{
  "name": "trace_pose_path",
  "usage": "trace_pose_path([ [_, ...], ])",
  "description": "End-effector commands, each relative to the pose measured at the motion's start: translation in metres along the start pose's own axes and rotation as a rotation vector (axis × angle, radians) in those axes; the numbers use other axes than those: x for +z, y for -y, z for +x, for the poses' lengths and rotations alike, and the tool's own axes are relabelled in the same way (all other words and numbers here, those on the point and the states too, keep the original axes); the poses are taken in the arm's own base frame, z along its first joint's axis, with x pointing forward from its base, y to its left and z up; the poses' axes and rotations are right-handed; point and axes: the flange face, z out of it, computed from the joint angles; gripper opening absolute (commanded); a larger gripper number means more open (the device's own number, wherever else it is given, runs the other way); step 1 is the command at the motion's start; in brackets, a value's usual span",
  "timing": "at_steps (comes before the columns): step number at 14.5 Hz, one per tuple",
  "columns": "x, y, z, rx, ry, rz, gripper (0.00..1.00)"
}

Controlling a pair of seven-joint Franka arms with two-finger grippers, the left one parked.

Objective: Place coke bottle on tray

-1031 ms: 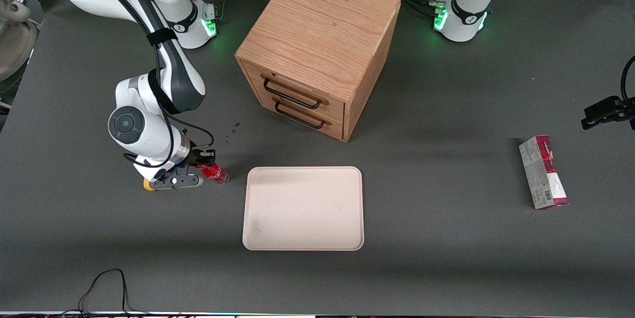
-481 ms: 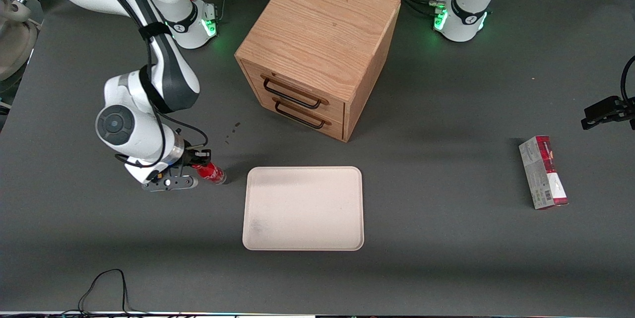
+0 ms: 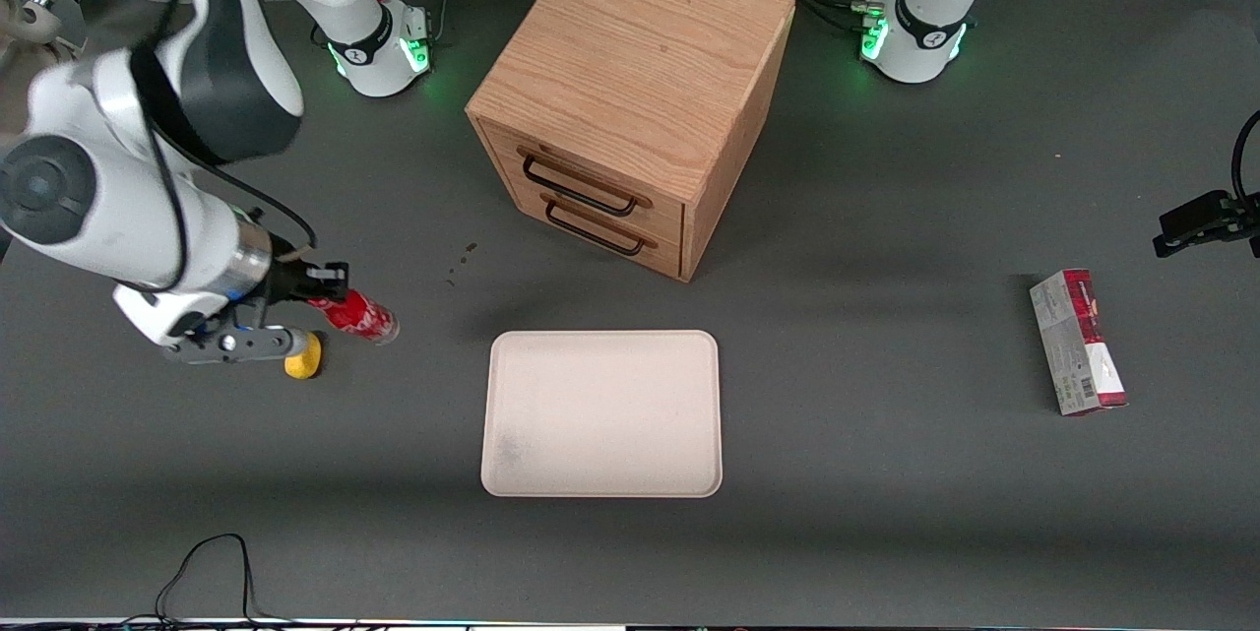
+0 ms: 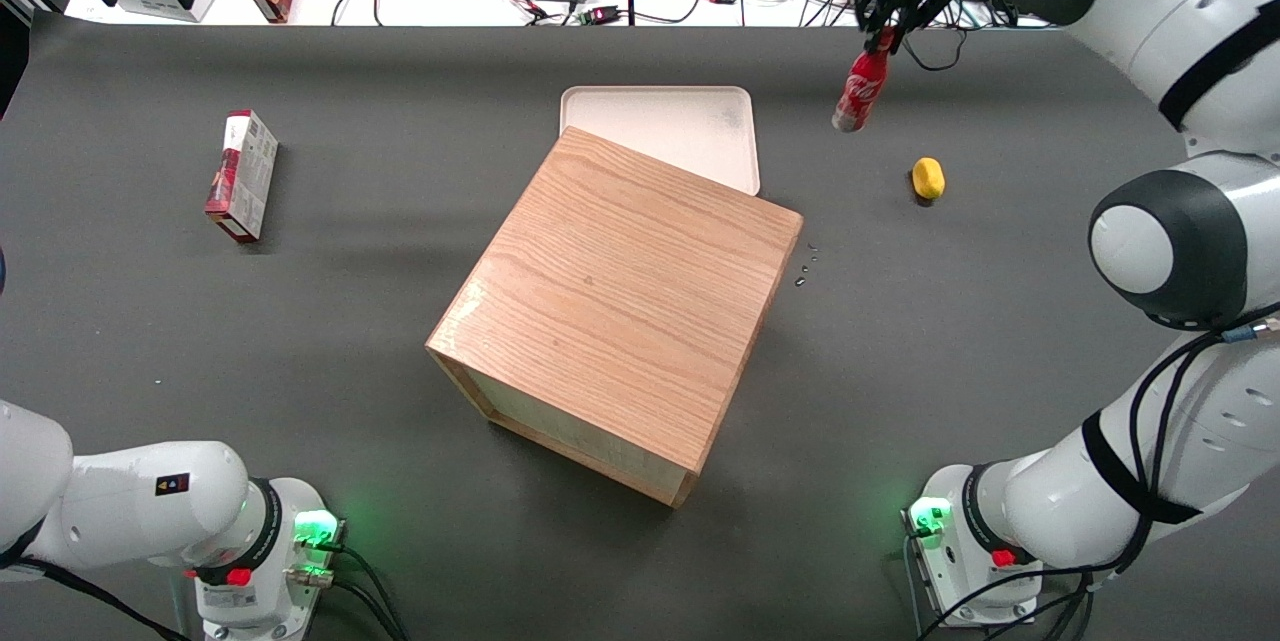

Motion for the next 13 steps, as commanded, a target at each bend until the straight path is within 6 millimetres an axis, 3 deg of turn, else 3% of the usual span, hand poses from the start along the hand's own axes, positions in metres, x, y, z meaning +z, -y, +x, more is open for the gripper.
trace_pose_path([
  [1,-0.053,0.002,-0.013,0.006,-0.006,0.01,0.0],
  [5,-0.079,0.01,-0.015,-0.019,-0.052,0.02,0.0],
  [7,-0.084,0.026,0.003,-0.041,-0.094,0.025,0.0],
  [9,-0.063,0.049,0.024,-0.072,-0.092,0.032,0.0],
  [13,-0.054,0.076,0.047,-0.102,-0.169,0.05,0.0],
])
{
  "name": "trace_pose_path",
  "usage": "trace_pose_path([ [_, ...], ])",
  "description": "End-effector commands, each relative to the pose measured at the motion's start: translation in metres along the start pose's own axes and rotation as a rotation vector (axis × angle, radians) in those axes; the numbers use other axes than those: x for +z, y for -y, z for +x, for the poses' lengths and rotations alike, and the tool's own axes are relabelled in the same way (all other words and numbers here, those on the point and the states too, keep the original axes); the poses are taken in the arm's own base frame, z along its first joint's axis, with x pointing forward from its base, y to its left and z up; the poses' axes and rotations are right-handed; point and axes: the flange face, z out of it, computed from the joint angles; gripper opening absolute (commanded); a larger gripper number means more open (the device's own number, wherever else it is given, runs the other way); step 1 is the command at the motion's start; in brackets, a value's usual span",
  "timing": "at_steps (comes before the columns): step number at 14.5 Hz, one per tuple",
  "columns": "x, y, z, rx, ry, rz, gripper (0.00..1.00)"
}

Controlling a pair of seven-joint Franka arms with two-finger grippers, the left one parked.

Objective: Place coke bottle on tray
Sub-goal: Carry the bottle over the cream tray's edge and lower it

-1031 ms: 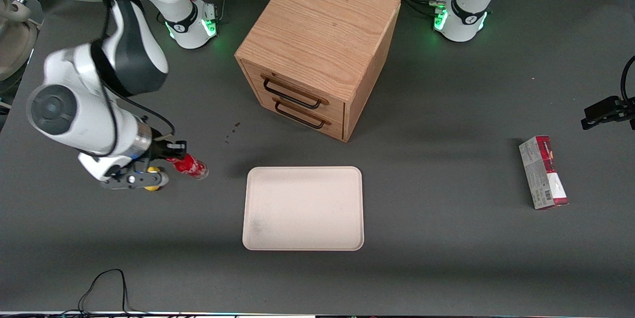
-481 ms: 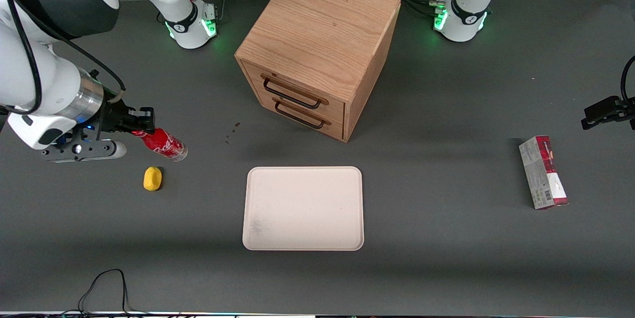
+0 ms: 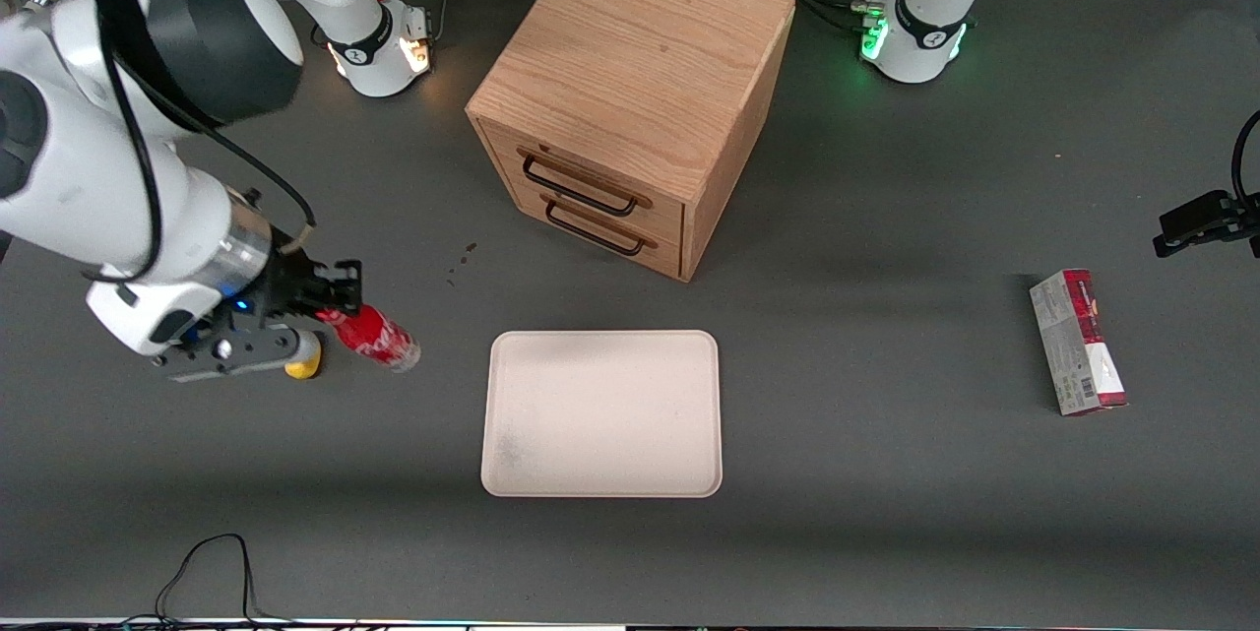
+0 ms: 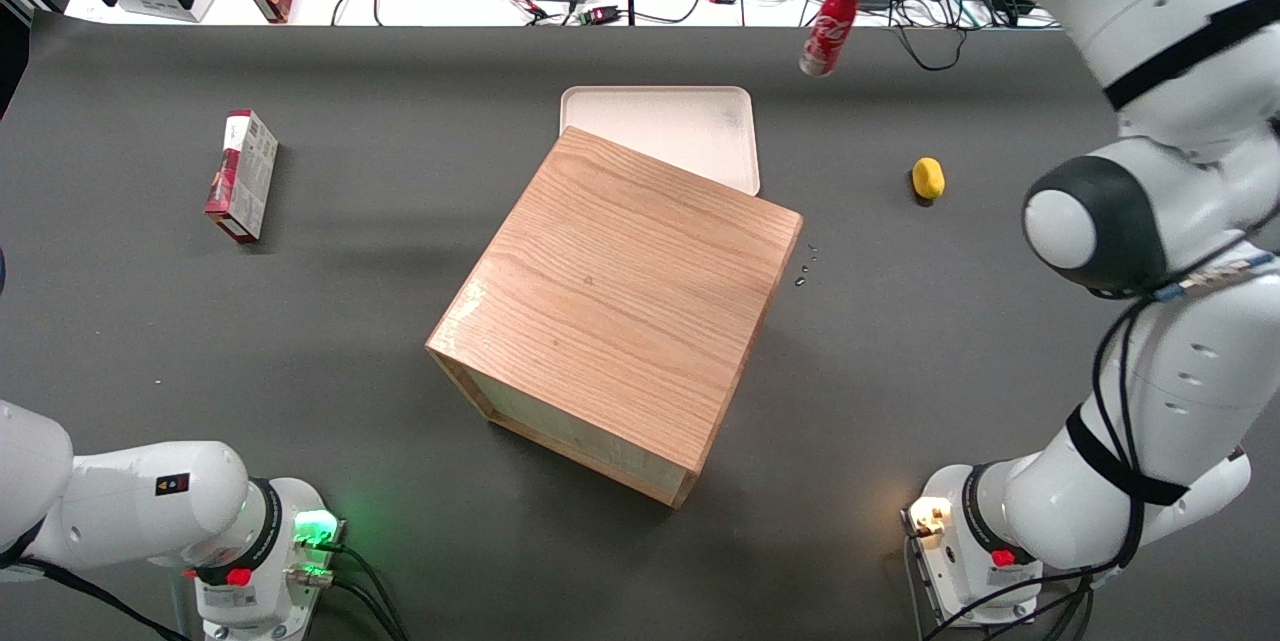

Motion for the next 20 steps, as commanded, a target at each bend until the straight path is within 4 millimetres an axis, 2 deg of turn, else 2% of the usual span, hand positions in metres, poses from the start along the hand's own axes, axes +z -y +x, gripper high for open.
trace_pose_path([
  [1,0.0,0.024,0.014,-0.029,-0.065,-0.002,0.0],
  [4,0.019,0.064,0.017,-0.084,-0.1,-0.047,0.0],
  [7,0.031,0.076,0.023,-0.099,-0.118,-0.042,0.0],
  [11,0.067,0.078,0.04,-0.1,-0.12,-0.038,0.0],
  [18,0.169,0.077,0.065,-0.097,-0.04,-0.052,0.0],
  [20,0.188,0.076,0.069,-0.096,-0.028,-0.047,0.0],
])
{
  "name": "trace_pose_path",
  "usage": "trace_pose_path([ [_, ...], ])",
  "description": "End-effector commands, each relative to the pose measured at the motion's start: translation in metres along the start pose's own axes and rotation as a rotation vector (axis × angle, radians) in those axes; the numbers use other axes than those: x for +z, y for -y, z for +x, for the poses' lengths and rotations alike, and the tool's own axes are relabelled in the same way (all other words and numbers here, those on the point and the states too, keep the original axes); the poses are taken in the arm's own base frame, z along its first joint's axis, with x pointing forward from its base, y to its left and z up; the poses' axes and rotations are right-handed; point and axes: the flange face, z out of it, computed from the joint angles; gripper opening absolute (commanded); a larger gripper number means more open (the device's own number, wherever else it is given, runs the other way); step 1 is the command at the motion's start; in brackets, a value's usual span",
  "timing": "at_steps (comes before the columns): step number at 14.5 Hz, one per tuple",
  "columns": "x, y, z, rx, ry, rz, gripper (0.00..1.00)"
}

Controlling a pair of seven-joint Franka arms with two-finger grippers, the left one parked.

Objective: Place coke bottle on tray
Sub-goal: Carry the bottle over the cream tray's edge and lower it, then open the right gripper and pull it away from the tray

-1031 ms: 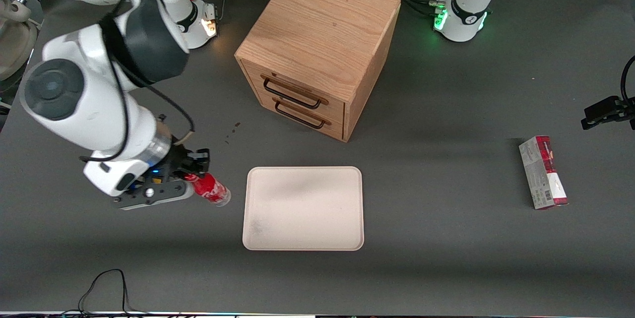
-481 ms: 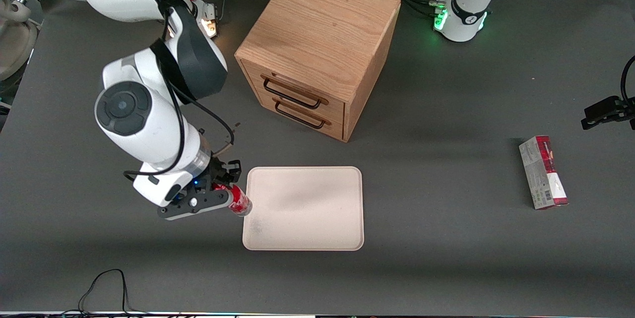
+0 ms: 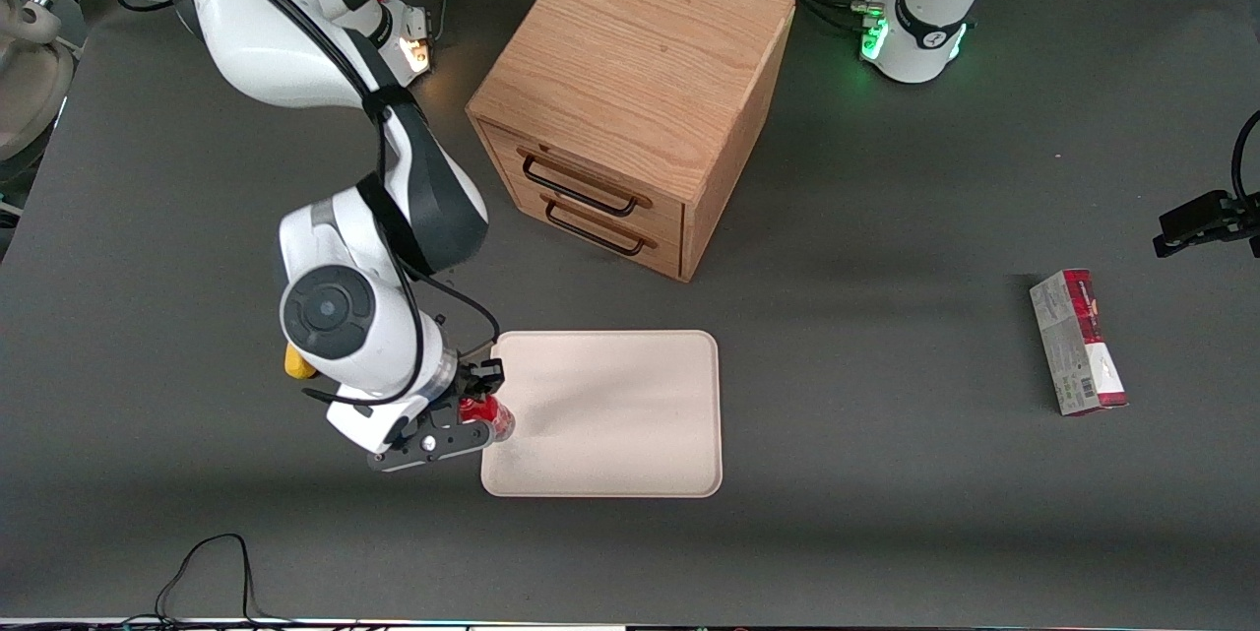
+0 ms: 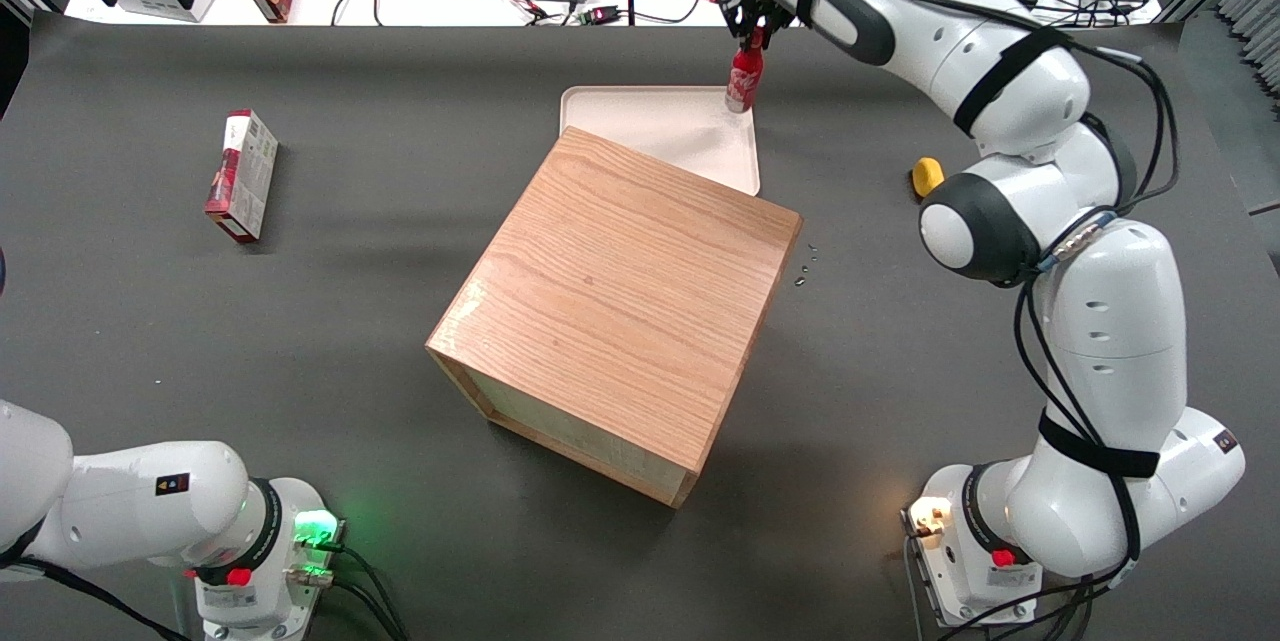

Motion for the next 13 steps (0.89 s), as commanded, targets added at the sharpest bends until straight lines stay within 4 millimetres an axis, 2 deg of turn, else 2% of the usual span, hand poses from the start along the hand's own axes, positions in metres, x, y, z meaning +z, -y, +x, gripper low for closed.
trace_pose_path([
  [1,0.015,0.002,0.007,-0.004,-0.006,0.006,0.0],
  [4,0.036,0.002,0.011,-0.012,-0.006,0.006,0.0],
  [12,0.06,-0.005,0.017,-0.013,-0.022,0.01,0.0],
  [13,0.061,-0.005,0.017,-0.01,-0.02,0.01,0.25],
])
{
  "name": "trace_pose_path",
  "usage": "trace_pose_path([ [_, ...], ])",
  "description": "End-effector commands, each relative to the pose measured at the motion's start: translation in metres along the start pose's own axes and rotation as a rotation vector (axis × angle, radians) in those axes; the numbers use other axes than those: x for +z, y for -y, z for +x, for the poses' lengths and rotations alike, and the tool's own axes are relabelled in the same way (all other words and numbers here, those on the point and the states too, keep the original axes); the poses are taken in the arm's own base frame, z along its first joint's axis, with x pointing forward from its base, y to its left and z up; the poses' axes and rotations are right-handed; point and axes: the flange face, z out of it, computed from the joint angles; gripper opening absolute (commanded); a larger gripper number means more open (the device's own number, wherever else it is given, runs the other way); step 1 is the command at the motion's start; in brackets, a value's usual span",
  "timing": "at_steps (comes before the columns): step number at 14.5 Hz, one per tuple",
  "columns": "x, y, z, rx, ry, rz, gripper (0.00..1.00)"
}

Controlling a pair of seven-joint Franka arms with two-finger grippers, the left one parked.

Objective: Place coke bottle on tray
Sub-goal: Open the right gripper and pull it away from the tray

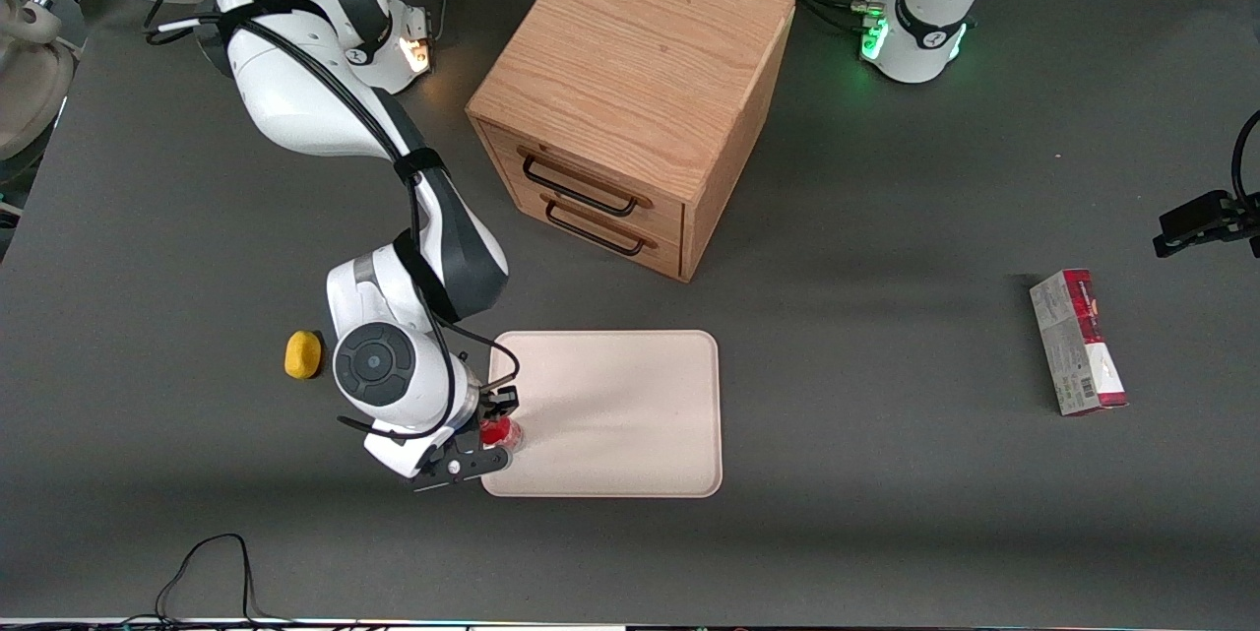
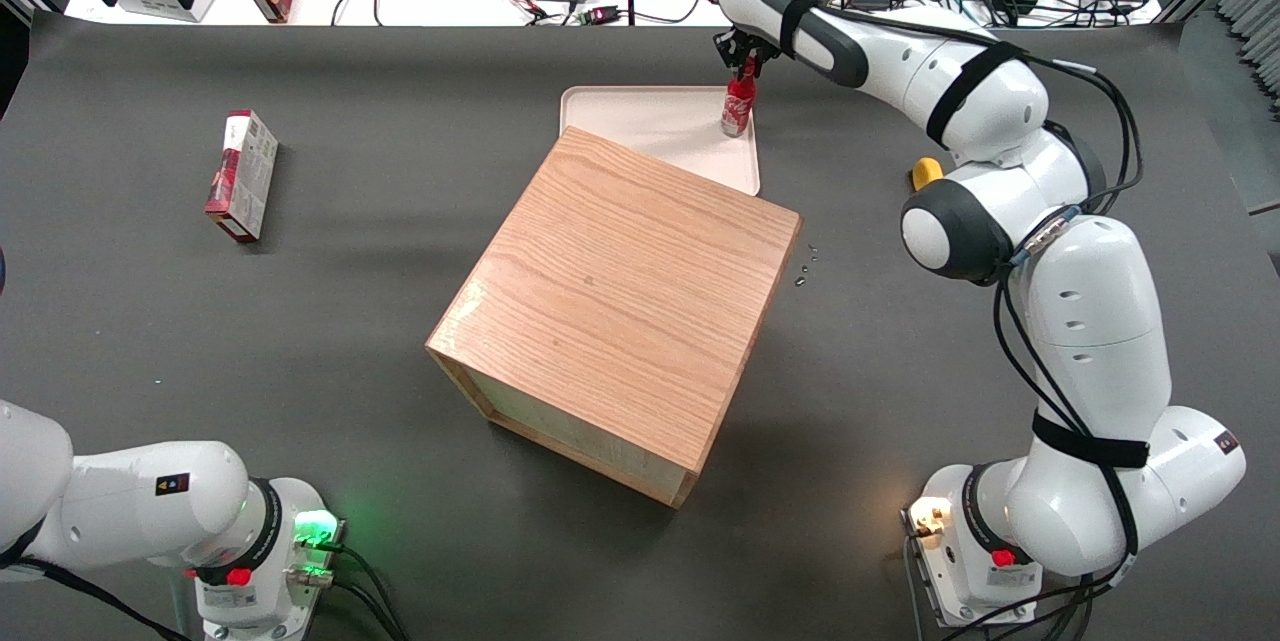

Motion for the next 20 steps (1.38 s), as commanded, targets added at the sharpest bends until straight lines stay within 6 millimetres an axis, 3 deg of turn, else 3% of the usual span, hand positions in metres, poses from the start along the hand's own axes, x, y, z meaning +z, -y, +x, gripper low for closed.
trace_pose_path([
  [1,-0.006,-0.001,0.003,-0.005,-0.021,0.01,0.86],
  [2,-0.009,-0.001,0.003,-0.005,-0.024,0.011,1.0],
  [4,-0.021,0.0,0.001,-0.006,-0.027,0.013,1.0],
  [7,-0.056,-0.004,-0.01,-0.004,0.0,0.006,1.0],
  [12,-0.157,-0.025,-0.053,0.023,0.096,-0.023,1.0],
  [15,-0.212,-0.062,-0.079,0.059,0.126,-0.049,1.0],
  [20,-0.255,-0.167,-0.13,0.154,0.165,-0.002,1.0],
])
